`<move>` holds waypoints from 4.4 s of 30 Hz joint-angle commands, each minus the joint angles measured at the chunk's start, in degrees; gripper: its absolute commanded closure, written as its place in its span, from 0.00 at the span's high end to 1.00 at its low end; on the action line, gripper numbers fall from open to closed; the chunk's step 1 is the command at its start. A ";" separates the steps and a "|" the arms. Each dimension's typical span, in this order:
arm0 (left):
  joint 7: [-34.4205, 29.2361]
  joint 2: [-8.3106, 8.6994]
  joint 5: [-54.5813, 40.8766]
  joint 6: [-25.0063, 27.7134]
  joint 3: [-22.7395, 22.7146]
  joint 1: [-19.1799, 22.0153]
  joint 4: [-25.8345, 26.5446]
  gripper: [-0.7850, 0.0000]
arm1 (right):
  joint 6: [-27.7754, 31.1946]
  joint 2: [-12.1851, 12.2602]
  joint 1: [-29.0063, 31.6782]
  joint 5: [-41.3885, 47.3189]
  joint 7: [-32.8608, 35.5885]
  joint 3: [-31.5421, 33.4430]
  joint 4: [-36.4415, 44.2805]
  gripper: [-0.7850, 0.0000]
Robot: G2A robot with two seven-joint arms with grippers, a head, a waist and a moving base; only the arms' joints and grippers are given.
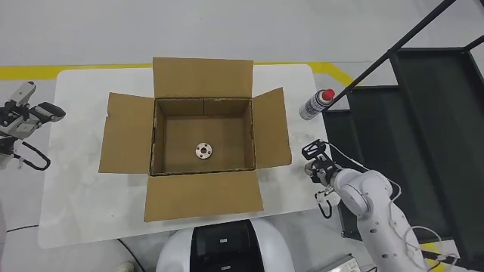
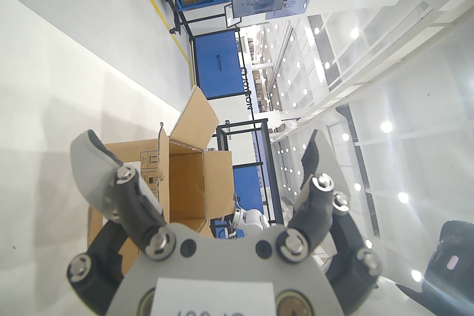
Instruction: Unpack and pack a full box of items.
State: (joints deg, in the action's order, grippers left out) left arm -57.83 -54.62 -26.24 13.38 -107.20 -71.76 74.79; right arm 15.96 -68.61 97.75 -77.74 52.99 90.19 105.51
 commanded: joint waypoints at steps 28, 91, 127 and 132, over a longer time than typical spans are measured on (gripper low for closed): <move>0.00 0.00 0.00 0.00 0.00 0.00 0.00 1.00 | -1.40 0.21 -9.70 5.83 -7.18 -1.75 -15.26 0.00; 0.00 0.00 0.00 0.00 0.00 0.00 0.00 1.00 | 1.26 -5.63 -47.63 16.68 5.80 -45.86 -14.60 1.00; 0.00 0.00 0.00 0.00 0.00 0.00 0.00 1.00 | 1.26 -5.63 -47.63 16.68 5.80 -45.86 -14.60 1.00; 0.00 0.00 0.00 0.00 0.00 0.00 0.00 1.00 | 1.26 -5.63 -47.63 16.68 5.80 -45.86 -14.60 1.00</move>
State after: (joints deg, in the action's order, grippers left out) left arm -57.83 -54.62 -26.24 13.38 -107.20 -71.76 74.79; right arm 17.22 -74.25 50.12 -61.06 58.78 44.33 90.92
